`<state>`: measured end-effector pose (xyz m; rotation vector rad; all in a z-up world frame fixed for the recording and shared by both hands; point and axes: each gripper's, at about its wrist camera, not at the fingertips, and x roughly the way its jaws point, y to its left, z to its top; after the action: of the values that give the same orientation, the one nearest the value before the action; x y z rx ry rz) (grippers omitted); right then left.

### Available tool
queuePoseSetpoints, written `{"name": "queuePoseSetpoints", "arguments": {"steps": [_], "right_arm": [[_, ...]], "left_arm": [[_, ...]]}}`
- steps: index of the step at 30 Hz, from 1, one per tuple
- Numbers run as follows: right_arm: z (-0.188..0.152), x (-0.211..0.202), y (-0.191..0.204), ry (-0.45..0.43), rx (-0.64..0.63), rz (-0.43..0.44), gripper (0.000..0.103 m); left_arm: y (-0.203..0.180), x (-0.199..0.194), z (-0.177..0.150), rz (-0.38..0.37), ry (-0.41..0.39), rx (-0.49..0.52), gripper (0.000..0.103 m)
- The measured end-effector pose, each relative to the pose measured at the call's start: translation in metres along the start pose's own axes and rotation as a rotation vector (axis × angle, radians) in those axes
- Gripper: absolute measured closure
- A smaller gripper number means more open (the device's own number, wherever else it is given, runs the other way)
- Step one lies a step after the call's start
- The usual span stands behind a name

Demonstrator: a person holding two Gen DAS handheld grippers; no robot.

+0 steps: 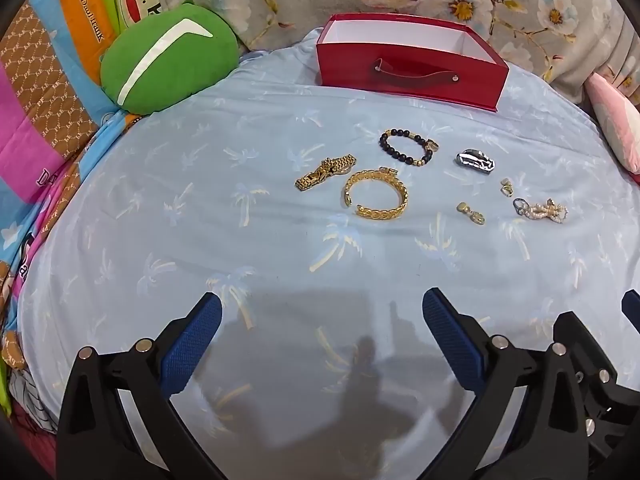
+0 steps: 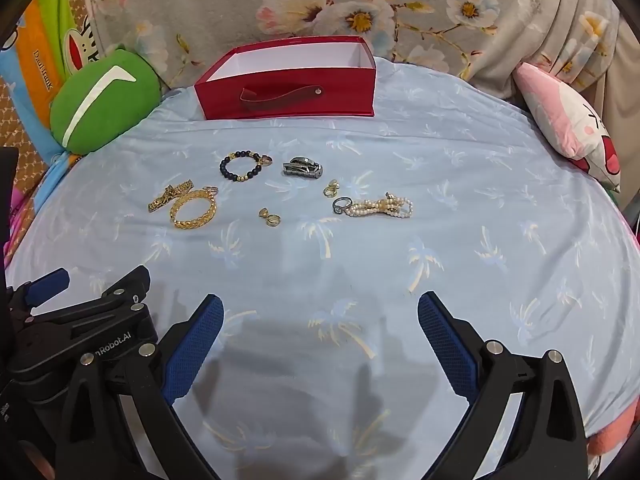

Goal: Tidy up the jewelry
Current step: 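Move both tools toward the jewelry on the sheet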

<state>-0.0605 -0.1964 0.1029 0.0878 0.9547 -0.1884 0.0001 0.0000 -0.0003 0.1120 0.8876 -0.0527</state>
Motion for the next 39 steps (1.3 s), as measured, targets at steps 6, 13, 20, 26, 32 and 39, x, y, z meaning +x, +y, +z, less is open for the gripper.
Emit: {"name": "queuePoseSetpoints", "arguments": {"steps": [6, 13, 20, 26, 32, 39], "right_arm": [[-0.001, 0.000, 0.000, -0.001, 0.000, -0.001, 0.007], [-0.003, 0.002, 0.000, 0.003, 0.001, 0.001, 0.007], [-0.004, 0.003, 0.000, 0.004, 0.002, 0.002, 0.007], [-0.005, 0.004, 0.000, 0.006, 0.003, 0.004, 0.007], [-0.008, 0.011, -0.002, 0.012, 0.005, 0.012, 0.007], [-0.004, 0.016, -0.005, 0.014, 0.009, 0.019, 0.007]], "left_arm": [[0.003, 0.001, -0.001, 0.008, -0.008, 0.007, 0.005], [0.001, 0.004, 0.000, 0.007, 0.001, 0.006, 0.005], [0.001, 0.002, -0.003, 0.009, 0.001, 0.013, 0.005], [0.000, 0.004, -0.005, -0.011, -0.003, -0.002, 0.005], [-0.001, 0.008, -0.006, -0.026, 0.009, -0.009, 0.005], [-0.001, 0.018, -0.004, -0.096, 0.076, -0.055, 0.005]]}}
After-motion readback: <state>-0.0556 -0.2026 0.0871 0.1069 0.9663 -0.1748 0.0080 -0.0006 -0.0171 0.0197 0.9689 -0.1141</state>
